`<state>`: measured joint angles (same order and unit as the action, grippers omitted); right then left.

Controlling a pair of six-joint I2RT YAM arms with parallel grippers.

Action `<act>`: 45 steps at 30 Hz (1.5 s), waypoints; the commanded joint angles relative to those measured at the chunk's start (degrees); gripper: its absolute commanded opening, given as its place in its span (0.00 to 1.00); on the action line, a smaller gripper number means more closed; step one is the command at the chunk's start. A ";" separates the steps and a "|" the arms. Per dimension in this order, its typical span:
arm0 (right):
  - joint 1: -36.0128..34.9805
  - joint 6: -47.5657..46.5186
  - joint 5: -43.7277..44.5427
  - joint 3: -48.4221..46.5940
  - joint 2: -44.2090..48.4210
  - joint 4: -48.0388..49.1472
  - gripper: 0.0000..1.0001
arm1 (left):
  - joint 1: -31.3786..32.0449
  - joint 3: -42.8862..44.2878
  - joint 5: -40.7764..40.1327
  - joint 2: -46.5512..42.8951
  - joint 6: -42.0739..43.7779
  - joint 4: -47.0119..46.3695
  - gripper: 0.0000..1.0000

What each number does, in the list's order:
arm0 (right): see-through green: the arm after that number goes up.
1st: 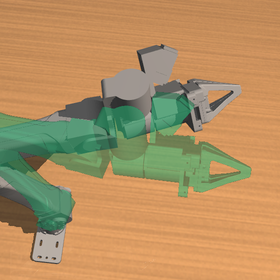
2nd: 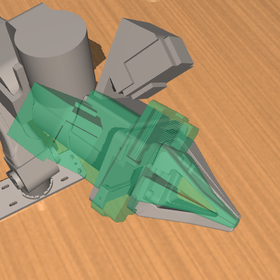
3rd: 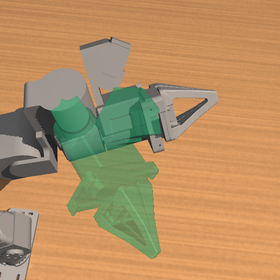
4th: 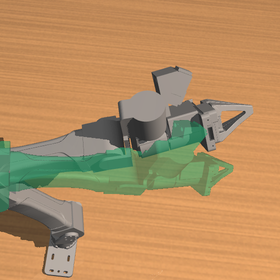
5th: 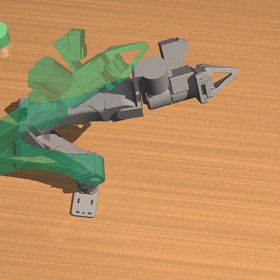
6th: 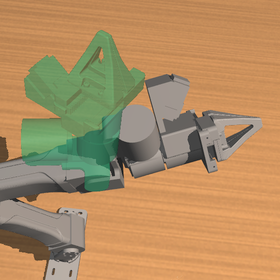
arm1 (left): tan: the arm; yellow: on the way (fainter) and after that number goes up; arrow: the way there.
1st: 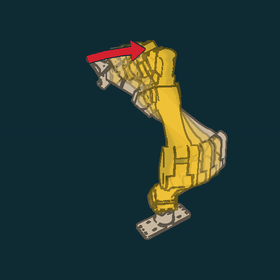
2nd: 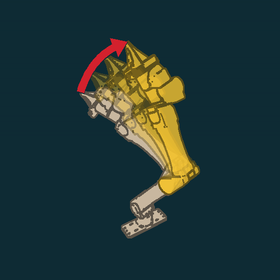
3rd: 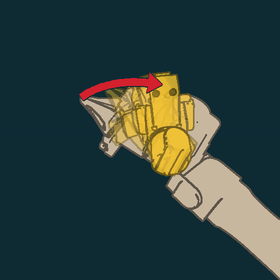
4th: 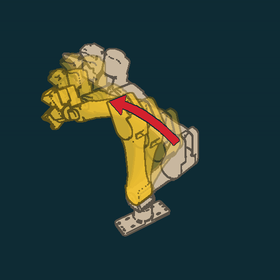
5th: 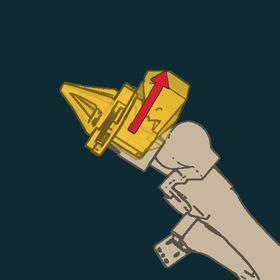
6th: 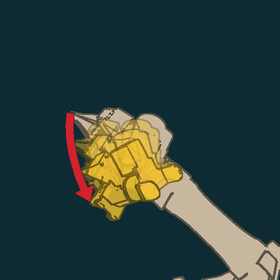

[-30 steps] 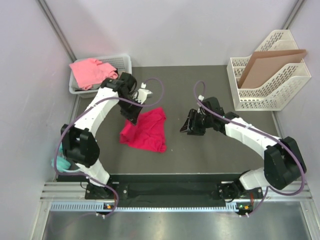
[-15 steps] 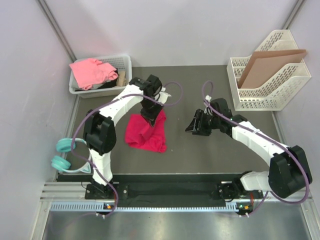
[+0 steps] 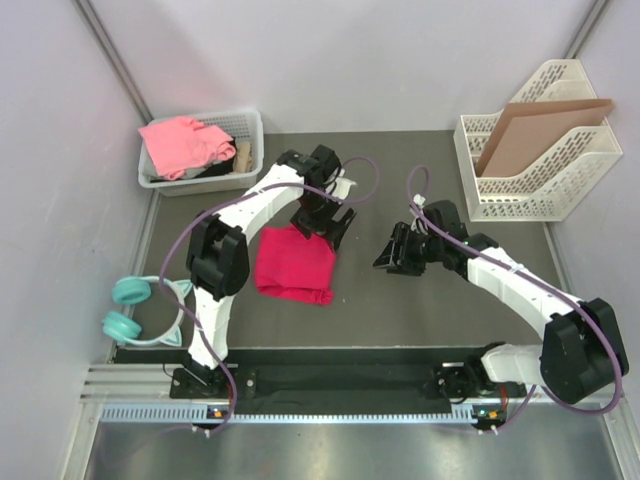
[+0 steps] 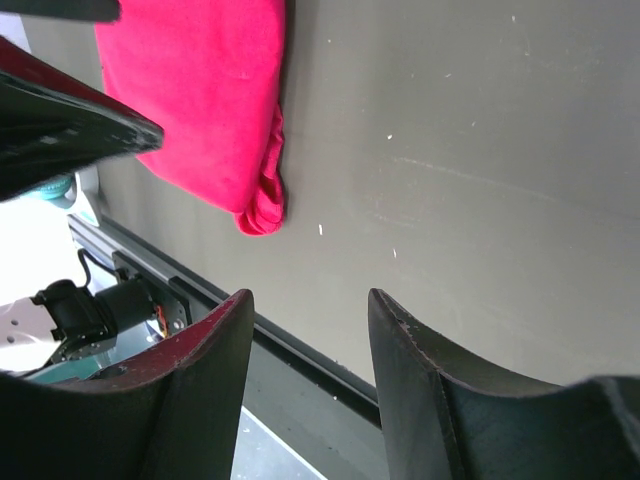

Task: Fold and stack the t-shirts
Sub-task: Fold the long partially folded tshirt into a neat square, then put the neatly folded tshirt into the corner of the board with the right arm

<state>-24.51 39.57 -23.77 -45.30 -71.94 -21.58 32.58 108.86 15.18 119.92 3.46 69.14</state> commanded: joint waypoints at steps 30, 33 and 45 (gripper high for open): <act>-1.06 0.24 -11.56 -31.95 -43.54 8.66 0.64 | -7.62 -46.63 -3.31 -27.64 4.97 -40.49 0.99; -1.94 0.33 -12.18 -34.15 -44.86 8.75 0.64 | -7.79 -49.87 -3.75 -27.37 5.41 -42.24 0.99; -4.93 0.33 -12.71 -36.44 -48.03 8.14 0.65 | -7.88 -57.97 -3.05 -27.19 4.80 -45.41 0.99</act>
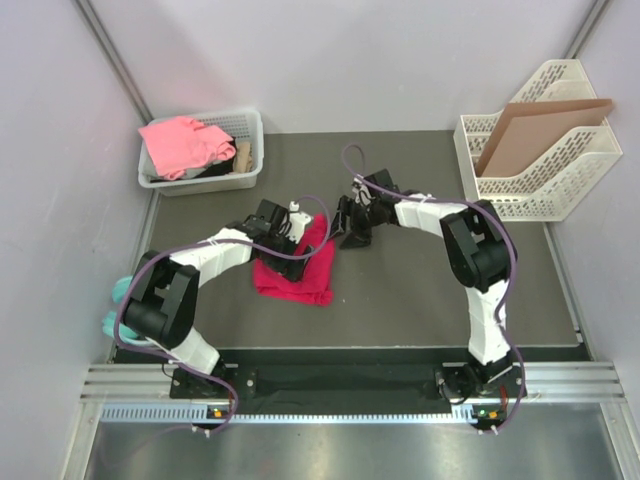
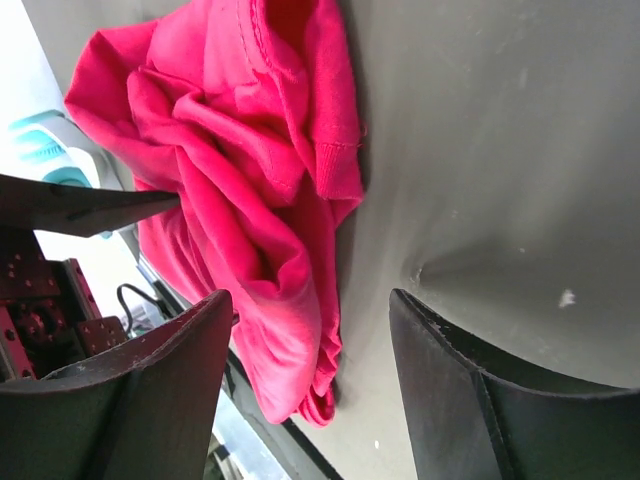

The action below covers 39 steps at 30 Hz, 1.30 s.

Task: Fold and stack the t-shirts
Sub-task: Put the neatly folded tshirt into the corner of the board with the right arm

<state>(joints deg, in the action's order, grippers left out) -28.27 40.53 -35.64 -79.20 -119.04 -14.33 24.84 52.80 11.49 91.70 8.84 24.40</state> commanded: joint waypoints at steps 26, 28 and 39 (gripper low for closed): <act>-8.29 0.42 -5.67 -11.42 -15.25 2.72 0.62 | -0.06 0.38 4.86 0.23 -0.14 2.31 0.99; -8.99 1.39 -5.93 -11.24 -15.51 3.78 0.51 | -0.14 0.47 4.77 0.23 0.04 2.32 0.99; -9.00 1.31 -6.91 -10.54 -16.23 1.95 0.00 | -0.84 3.54 1.70 -3.54 2.66 6.00 0.99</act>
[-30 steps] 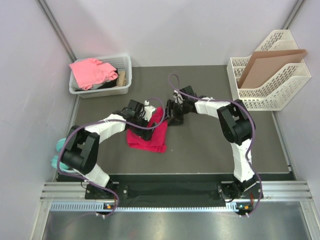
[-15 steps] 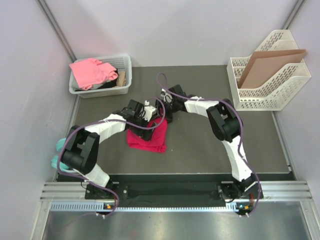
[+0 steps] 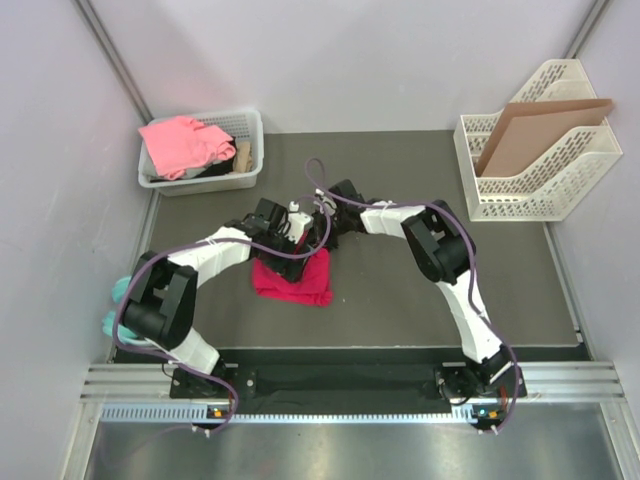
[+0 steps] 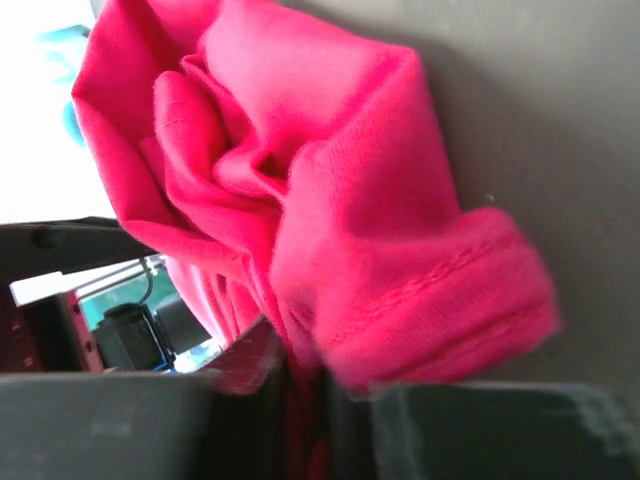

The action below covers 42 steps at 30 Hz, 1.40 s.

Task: Fold and stack the t-shirts
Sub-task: Put the neatly folded tshirt into the corner of the board with the right arm

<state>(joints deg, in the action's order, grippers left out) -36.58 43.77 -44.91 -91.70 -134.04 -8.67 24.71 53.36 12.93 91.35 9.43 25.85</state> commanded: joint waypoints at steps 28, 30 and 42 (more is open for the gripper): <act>59.93 -6.14 25.48 47.75 55.55 -21.12 0.00 | -11.88 13.43 -10.03 -30.62 16.85 23.72 0.99; 64.76 -6.76 26.70 47.67 55.55 -22.70 0.00 | -12.40 13.43 -9.94 -30.71 17.11 23.90 0.99; 74.28 -5.53 38.57 43.64 56.17 -24.91 0.00 | -14.07 11.77 -8.01 -28.86 14.56 21.44 0.99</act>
<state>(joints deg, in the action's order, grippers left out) 36.45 38.57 -12.27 -43.27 -77.32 -32.95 11.49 66.06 3.88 62.15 25.19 49.30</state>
